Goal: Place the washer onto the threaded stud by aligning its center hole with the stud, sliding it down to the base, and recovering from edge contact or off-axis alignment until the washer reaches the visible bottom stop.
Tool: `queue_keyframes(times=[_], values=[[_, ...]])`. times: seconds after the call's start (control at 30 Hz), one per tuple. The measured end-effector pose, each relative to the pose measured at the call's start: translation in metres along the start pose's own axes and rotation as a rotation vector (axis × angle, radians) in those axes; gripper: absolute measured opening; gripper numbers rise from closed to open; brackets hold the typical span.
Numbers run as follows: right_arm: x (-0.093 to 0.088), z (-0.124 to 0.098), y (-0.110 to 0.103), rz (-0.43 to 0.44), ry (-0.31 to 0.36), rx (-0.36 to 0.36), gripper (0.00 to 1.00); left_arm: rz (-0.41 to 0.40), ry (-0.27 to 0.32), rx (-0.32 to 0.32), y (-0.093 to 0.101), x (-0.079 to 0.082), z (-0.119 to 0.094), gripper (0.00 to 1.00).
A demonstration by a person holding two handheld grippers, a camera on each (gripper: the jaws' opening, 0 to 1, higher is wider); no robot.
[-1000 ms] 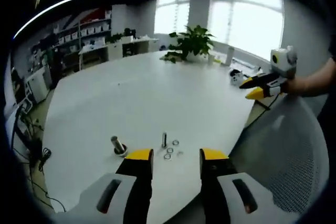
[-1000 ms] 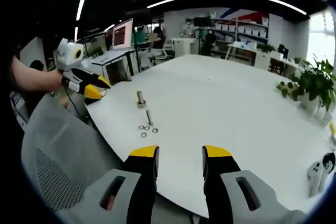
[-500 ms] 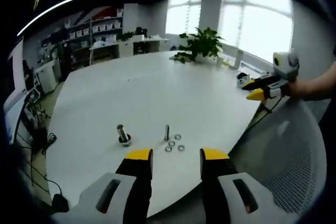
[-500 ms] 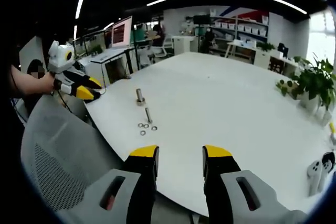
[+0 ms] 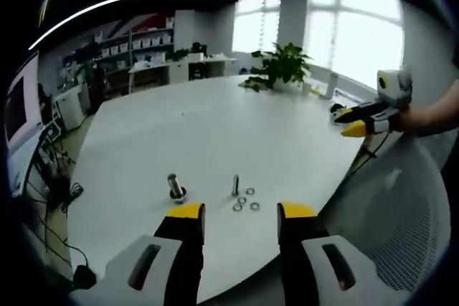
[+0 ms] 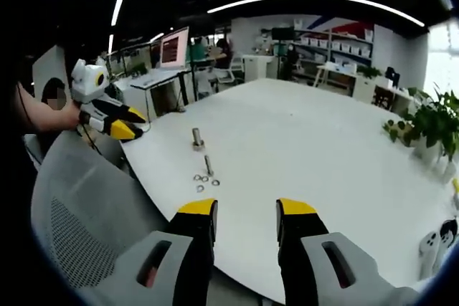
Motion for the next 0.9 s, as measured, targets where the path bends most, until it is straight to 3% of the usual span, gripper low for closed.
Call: queue_keyframes(times=[0.2,0.33,0.73,0.9], values=[[0.015,0.001,0.008,0.047,0.03,-0.019,0.35,0.014,0.0,0.011,-0.001,-0.002,-0.001,0.38],[0.028,0.019,0.01,0.064,0.029,-0.008,0.35,0.008,0.001,0.002,-0.001,-0.001,0.0,0.38],[0.029,0.091,-0.029,-0.021,-0.146,0.165,0.31,-0.019,-0.01,0.031,-0.007,-0.006,-0.002,0.38],[0.019,0.118,-0.044,-0.114,-0.236,0.215,0.3,-0.042,-0.017,0.033,-0.009,-0.008,-0.002,0.38]])
Point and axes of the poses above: the point that each gripper's makers call its tool centre point, and the gripper's own axes: z roughly forward along the fingers, y roughly to its right, x roughly out of its top, the point moved 9 cm from there along -z, roughly backward along the fingers
